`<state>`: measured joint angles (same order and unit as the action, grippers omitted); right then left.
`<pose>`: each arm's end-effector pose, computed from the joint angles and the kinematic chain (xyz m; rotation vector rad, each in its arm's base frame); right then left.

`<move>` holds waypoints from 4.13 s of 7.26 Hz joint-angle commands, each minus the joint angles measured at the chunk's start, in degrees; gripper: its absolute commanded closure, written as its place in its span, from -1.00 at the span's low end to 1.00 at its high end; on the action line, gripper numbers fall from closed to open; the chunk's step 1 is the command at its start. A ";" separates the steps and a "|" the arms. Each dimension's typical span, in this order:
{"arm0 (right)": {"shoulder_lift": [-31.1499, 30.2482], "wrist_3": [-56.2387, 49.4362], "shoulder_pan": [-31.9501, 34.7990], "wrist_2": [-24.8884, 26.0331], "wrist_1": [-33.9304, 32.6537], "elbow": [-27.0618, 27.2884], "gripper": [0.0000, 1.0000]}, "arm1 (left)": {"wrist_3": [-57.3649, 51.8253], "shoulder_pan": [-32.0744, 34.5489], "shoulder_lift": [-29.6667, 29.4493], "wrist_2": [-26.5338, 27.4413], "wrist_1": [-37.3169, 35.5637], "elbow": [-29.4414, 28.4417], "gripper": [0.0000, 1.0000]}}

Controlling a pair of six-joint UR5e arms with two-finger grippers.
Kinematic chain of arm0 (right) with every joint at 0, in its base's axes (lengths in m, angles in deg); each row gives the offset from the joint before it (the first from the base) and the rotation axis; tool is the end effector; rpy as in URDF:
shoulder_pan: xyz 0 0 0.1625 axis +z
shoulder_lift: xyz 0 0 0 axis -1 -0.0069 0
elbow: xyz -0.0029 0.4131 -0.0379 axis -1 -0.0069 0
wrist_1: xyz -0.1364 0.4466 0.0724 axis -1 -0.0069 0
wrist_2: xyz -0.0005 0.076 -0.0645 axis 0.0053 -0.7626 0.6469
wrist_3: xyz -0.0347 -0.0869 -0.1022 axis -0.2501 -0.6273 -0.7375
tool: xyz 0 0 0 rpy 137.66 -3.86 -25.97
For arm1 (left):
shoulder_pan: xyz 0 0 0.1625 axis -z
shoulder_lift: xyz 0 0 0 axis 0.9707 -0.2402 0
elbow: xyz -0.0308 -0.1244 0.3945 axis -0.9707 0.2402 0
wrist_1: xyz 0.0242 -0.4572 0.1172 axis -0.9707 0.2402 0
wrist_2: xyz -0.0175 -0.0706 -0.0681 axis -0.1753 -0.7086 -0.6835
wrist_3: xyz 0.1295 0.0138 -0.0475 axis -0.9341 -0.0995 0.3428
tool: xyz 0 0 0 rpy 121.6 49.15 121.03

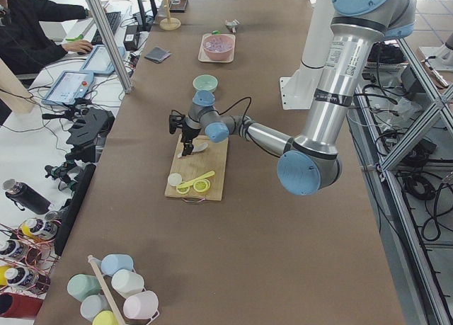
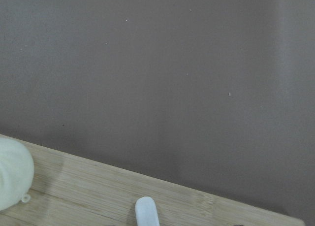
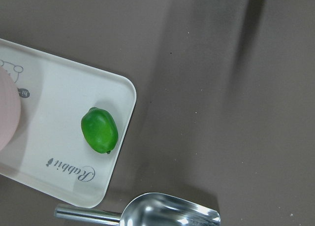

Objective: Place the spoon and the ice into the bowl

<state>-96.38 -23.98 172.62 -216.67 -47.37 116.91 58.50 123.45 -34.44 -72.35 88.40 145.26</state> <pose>-0.0425 -0.5523 0.5489 0.1769 -0.9045 -0.2438 0.4101 -0.6051 0.4715 0.3009 0.7476 -0.3608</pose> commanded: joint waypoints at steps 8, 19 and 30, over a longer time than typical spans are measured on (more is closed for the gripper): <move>0.00 5.03 -0.57 -0.18 0.07 3.32 -1.00 | -1.65 0.01 3.00 -3.16 0.04 4.81 1.00; 14.48 52.44 -30.79 26.34 16.33 5.03 -0.98 | 9.66 -2.43 -14.75 -6.44 -9.56 8.18 1.00; 20.12 53.59 -36.60 31.37 11.43 -2.11 -0.47 | 12.31 -5.87 -18.80 -4.76 -9.39 6.07 1.00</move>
<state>-76.57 30.15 136.48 -185.51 -33.65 114.77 70.81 117.63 -53.22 -77.11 78.94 151.34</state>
